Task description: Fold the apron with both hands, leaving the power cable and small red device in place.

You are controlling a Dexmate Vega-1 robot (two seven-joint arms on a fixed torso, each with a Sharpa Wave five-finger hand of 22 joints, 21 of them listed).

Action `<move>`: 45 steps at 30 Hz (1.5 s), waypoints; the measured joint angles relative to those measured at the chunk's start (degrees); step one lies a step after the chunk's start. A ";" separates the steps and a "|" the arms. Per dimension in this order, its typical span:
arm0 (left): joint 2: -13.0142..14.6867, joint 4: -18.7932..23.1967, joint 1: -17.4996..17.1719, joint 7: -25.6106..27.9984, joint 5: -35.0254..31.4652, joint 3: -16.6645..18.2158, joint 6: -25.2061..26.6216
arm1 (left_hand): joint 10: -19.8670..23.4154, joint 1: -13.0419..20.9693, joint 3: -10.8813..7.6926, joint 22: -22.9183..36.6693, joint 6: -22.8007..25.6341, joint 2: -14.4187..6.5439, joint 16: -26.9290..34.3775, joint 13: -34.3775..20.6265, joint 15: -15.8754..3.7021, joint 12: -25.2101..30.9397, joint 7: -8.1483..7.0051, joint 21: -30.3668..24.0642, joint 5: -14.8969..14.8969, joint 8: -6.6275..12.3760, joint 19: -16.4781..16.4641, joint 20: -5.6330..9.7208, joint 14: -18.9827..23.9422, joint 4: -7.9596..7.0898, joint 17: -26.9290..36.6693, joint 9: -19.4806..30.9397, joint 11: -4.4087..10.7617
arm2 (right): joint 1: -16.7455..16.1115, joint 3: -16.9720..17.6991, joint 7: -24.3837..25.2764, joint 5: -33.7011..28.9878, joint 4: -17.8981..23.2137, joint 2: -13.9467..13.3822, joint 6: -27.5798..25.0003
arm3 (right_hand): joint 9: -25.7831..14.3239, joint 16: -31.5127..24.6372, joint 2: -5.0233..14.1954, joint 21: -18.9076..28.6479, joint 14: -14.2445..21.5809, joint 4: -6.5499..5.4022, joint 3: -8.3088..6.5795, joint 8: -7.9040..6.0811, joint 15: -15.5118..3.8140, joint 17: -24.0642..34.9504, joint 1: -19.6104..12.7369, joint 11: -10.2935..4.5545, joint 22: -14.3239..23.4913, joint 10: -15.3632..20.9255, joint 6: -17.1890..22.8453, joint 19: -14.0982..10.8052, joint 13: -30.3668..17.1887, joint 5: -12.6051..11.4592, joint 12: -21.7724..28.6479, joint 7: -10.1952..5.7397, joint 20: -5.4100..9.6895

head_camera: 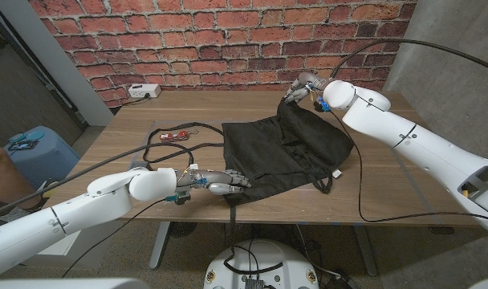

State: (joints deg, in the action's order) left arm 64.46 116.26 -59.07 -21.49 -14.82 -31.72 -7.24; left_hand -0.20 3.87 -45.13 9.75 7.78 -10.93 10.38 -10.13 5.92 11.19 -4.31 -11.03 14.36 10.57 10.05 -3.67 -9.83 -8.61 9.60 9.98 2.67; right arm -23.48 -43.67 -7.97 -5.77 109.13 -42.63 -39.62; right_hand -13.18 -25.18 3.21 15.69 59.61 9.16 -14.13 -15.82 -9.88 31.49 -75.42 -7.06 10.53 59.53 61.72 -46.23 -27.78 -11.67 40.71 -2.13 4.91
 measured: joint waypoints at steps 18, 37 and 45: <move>0.52 0.27 -0.76 0.46 0.12 0.52 -0.43 | 0.00 0.22 -0.23 0.00 0.00 0.22 0.01 0.00 0.00 0.00 0.00 0.00 0.00 -0.21 -0.01 0.00 0.00 0.23 0.01 0.00 0.00 | 0.65 -1.08 -0.38 0.50 1.13 1.06 -0.03 | -0.03 0.67 0.22 0.00 0.53 0.00 0.00 0.58 -0.15 0.53 -0.22 0.29 0.00 0.08 0.00 -0.21 -0.02 0.01 -0.01 0.61 -0.21; -0.13 -1.38 0.40 -0.27 0.27 0.34 -1.82 | 0.00 0.53 -0.07 0.00 0.00 -0.10 0.03 -0.02 -0.21 0.00 0.01 -0.01 0.00 -0.20 -0.01 -0.01 -0.20 0.40 0.01 0.00 0.00 | -0.09 -0.22 -1.15 1.79 4.77 -0.17 0.29 | -0.31 1.50 0.00 0.24 0.93 -0.24 0.24 0.84 -0.32 1.05 -0.61 0.39 0.00 -0.02 0.00 -0.20 -0.43 0.01 -0.22 0.60 -0.21; -0.46 -2.02 0.90 -0.61 0.41 0.14 -2.38 | 0.00 0.53 -0.23 -0.01 0.00 -0.10 0.03 -0.01 -0.21 0.00 0.01 0.00 0.00 -0.20 -0.01 -0.01 -0.20 0.56 0.01 0.00 0.00 | -0.91 0.46 -1.15 2.28 6.68 -0.90 0.31 | -0.31 1.89 0.14 0.24 0.93 -0.24 0.24 0.85 -0.31 1.36 -0.75 0.42 0.00 -0.04 0.01 -0.31 -0.54 0.02 -0.25 0.61 -0.32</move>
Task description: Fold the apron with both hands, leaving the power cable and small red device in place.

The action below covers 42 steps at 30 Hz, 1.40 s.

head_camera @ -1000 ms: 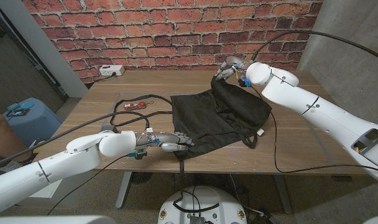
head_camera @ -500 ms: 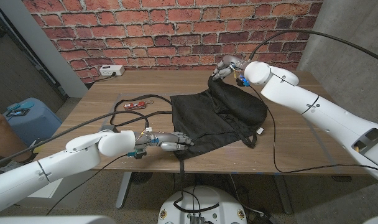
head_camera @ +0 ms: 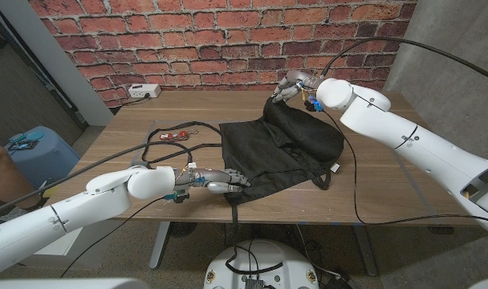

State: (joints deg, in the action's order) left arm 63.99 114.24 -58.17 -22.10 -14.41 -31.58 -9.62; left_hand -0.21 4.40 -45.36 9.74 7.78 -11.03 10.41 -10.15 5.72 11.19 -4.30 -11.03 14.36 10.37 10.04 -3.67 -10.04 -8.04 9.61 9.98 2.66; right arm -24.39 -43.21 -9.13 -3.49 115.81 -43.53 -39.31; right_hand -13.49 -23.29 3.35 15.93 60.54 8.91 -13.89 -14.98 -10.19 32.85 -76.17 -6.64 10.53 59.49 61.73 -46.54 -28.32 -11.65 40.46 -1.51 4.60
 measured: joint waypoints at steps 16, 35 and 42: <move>-0.47 -1.37 0.73 -0.24 0.35 -0.22 -1.07 | 0.00 0.31 -0.08 -0.02 -0.32 0.31 0.01 0.00 0.00 0.00 -0.32 0.01 0.00 0.00 -0.23 0.23 0.00 0.07 0.00 0.00 0.00 | -2.39 1.51 1.01 1.50 4.36 -1.65 -0.88 | 0.02 0.48 0.15 0.00 0.50 -0.23 0.23 0.38 -0.12 0.26 -0.15 0.06 0.00 -0.05 0.10 0.00 -0.02 0.00 -0.15 0.10 0.00; -0.82 -2.33 1.27 -0.33 0.53 -0.31 -2.16 | 0.00 0.83 -0.15 -0.02 -0.31 0.24 0.01 0.00 0.00 0.00 -0.31 0.01 0.00 0.01 -0.31 0.31 0.00 0.15 0.01 0.00 0.00 | -6.37 3.08 3.16 4.03 9.80 -3.43 -2.57 | 0.03 0.89 0.22 0.00 0.50 0.08 0.55 0.39 -0.10 0.76 -0.22 0.39 0.00 0.23 0.21 0.01 -0.25 0.01 -0.20 0.21 0.00; -1.14 -2.76 1.67 -0.45 0.54 -0.48 -2.78 | 0.00 0.83 0.09 -0.02 -0.31 0.24 0.01 0.00 0.00 0.00 -0.31 0.00 0.00 0.01 -0.31 0.31 0.00 0.39 0.01 0.00 0.00 | -7.28 3.09 3.94 4.72 11.28 -3.67 -3.04 | -0.25 1.38 0.22 0.00 0.83 0.08 0.55 0.83 -0.24 1.02 -0.22 0.39 0.00 0.23 0.00 -0.40 -0.42 0.01 -0.24 0.61 -0.40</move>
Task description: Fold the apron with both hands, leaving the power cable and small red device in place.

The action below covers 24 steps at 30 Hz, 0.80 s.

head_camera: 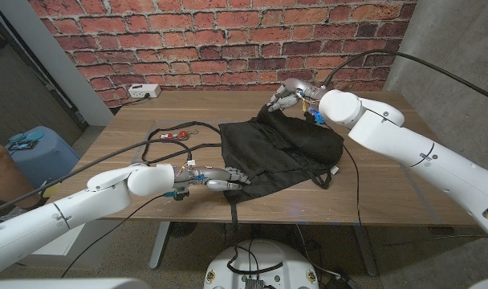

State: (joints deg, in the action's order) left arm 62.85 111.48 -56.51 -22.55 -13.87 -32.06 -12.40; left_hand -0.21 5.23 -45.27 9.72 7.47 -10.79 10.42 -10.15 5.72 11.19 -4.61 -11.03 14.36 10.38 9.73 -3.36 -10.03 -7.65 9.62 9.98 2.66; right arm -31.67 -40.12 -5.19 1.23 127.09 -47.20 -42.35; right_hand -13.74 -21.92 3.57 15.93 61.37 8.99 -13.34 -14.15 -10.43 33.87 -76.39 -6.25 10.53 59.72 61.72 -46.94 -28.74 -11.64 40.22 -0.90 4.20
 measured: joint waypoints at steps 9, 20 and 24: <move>-0.23 -0.37 0.18 -0.04 -0.03 -0.08 -0.55 | 0.00 0.00 -0.18 0.00 0.00 0.00 0.00 0.00 -0.31 0.00 0.00 0.00 0.00 0.00 0.00 0.00 0.32 0.17 0.00 0.00 0.00 | -0.15 -1.53 0.38 0.15 0.64 0.59 -0.91 | 0.00 0.44 0.16 0.00 0.12 -0.23 0.23 0.00 0.07 -0.01 -0.16 0.00 0.00 -0.01 0.00 0.00 -0.13 0.00 -0.16 0.00 0.00; -0.48 -0.60 0.18 0.21 -0.04 -0.11 -0.81 | 0.00 0.44 -0.25 0.00 -0.13 0.00 0.00 0.00 -0.31 0.00 -0.13 0.00 0.00 0.00 0.00 -0.01 0.31 0.24 0.00 0.00 0.00 | 0.37 -3.45 0.42 0.31 -0.41 1.88 -2.09 | 0.01 0.74 0.08 0.00 0.11 -0.23 0.23 0.11 0.08 0.27 -0.54 0.10 0.00 -0.11 -0.01 0.22 -0.18 0.01 -0.17 -0.01 -0.21; -0.71 -0.65 0.02 0.52 -0.06 -0.14 -0.81 | 0.00 0.44 -0.25 0.00 -0.31 0.00 0.00 0.00 -0.31 0.00 -0.31 -0.01 0.00 0.01 0.00 -0.01 0.31 0.24 0.00 0.00 0.00 | 0.48 -4.09 0.42 0.75 -0.79 2.30 -2.72 | 0.01 0.95 0.08 0.00 0.11 -0.23 0.23 0.50 0.09 0.27 -0.53 0.11 0.00 -0.11 -0.01 0.22 -0.28 0.01 -0.18 -0.01 -0.22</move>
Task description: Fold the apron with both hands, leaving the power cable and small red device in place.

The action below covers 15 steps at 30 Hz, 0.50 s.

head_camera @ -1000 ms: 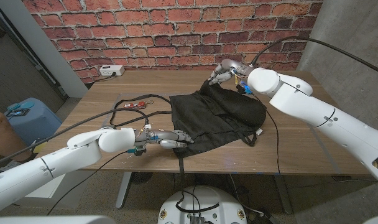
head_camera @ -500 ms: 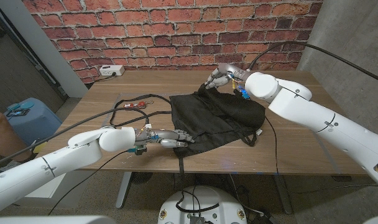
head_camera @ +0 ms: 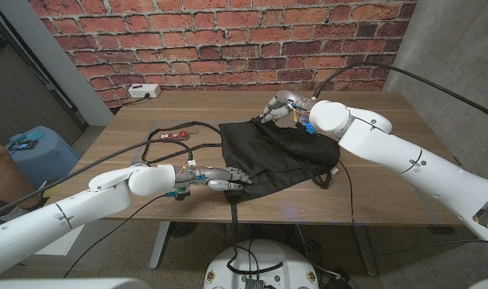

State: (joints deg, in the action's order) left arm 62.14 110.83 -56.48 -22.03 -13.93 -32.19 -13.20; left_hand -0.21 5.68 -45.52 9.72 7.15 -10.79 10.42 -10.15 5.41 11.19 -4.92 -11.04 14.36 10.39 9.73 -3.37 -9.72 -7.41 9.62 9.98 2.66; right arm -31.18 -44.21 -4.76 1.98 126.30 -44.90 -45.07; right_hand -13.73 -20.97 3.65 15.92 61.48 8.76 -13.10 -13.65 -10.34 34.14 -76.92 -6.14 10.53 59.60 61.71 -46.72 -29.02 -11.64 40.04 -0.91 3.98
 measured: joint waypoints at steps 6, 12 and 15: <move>-0.13 -0.01 -0.23 0.39 -0.05 -0.03 0.00 | 0.00 0.00 0.00 0.00 0.00 0.00 0.00 0.00 0.00 0.00 0.00 0.00 0.00 0.00 0.00 0.00 0.00 0.00 0.00 0.00 0.00 | 0.04 -0.59 0.00 0.56 -0.24 0.40 -0.49 | 0.00 0.00 0.00 0.00 0.09 0.10 0.43 0.00 -0.07 -0.01 0.00 0.00 0.00 0.00 0.00 0.00 0.04 0.00 -0.22 0.00 0.00; -0.18 0.00 -0.45 0.85 -0.19 -0.03 0.07 | 0.00 0.00 0.25 0.00 0.00 0.00 0.00 0.00 0.00 0.00 0.00 0.00 0.00 0.00 0.00 0.00 0.00 0.24 0.00 0.00 0.00 | -0.10 -0.89 0.22 1.30 -0.20 0.51 -0.98 | 0.02 0.22 -0.01 0.00 0.15 0.15 0.48 0.00 -0.27 0.11 0.01 0.09 0.00 -0.09 0.00 0.00 0.28 0.00 -0.23 0.00 0.00; -0.19 0.04 -0.57 1.03 -0.25 -0.03 0.12 | 0.00 0.00 0.25 0.00 0.00 0.00 0.00 0.00 0.00 0.00 0.00 0.00 0.00 0.00 0.00 0.00 0.00 0.24 0.00 0.00 0.00 | -0.32 -0.92 0.51 1.67 0.06 0.54 -1.30 | 0.02 0.22 -0.01 0.00 0.15 0.15 0.48 0.00 -0.27 0.26 0.01 0.09 0.00 -0.09 -0.01 0.00 0.20 0.00 -0.44 0.00 0.00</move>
State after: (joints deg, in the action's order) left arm 61.95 110.87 -57.05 -21.00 -14.18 -32.22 -13.08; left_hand -0.21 5.68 -45.28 9.72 7.15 -10.79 10.42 -10.15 5.41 11.19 -4.92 -11.03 14.36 10.40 9.73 -3.37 -9.72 -7.17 9.62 9.98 2.66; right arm -31.50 -45.13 -4.26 3.65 126.36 -44.36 -46.37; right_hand -13.71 -20.75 3.64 15.93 61.63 8.91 -12.62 -13.64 -10.61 34.40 -76.91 -6.05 10.53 59.51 61.71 -46.72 -28.82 -11.64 39.61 -0.91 3.98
